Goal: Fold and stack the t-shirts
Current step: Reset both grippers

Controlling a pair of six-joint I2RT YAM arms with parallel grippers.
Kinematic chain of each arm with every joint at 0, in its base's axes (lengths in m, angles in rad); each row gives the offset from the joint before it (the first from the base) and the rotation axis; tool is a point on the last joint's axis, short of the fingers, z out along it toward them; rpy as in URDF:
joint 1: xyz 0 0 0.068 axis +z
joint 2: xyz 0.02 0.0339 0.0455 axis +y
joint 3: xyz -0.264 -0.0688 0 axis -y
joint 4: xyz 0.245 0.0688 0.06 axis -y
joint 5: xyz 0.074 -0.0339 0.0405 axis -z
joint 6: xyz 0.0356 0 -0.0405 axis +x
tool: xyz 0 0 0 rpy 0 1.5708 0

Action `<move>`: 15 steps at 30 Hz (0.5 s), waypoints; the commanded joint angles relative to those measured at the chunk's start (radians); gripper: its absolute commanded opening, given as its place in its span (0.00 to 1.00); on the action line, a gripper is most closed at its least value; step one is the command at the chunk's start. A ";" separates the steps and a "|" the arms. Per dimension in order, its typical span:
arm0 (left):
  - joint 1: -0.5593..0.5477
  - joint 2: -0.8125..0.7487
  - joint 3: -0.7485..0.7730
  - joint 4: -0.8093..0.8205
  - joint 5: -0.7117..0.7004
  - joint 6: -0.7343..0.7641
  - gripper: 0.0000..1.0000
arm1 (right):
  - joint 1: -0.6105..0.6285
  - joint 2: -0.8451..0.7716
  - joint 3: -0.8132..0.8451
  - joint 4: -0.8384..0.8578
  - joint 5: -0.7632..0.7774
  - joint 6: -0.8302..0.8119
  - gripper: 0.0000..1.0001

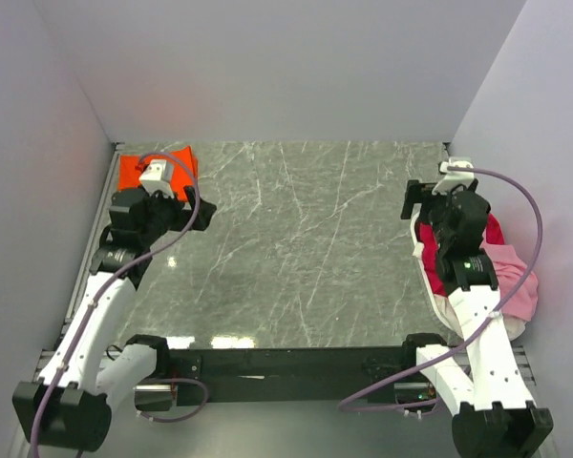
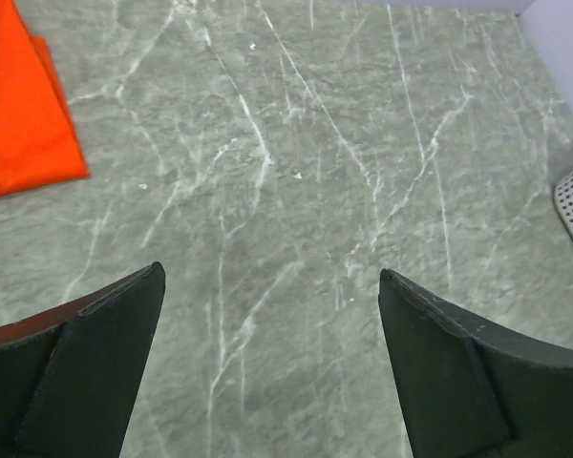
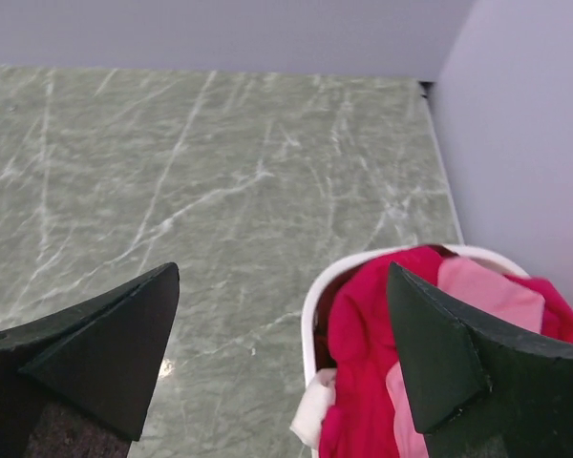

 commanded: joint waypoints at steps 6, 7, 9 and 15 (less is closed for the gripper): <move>-0.044 -0.116 -0.074 -0.027 -0.113 0.068 0.99 | 0.000 -0.081 -0.104 0.127 0.186 0.092 0.94; -0.045 -0.125 -0.081 -0.025 -0.118 0.068 0.99 | 0.000 -0.081 -0.106 0.125 0.183 0.092 0.94; -0.050 -0.131 -0.084 -0.027 -0.132 0.068 0.99 | 0.000 -0.079 -0.113 0.122 0.183 0.089 0.93; -0.051 -0.134 -0.083 -0.030 -0.121 0.062 0.99 | 0.000 -0.099 -0.148 0.139 0.186 0.065 0.91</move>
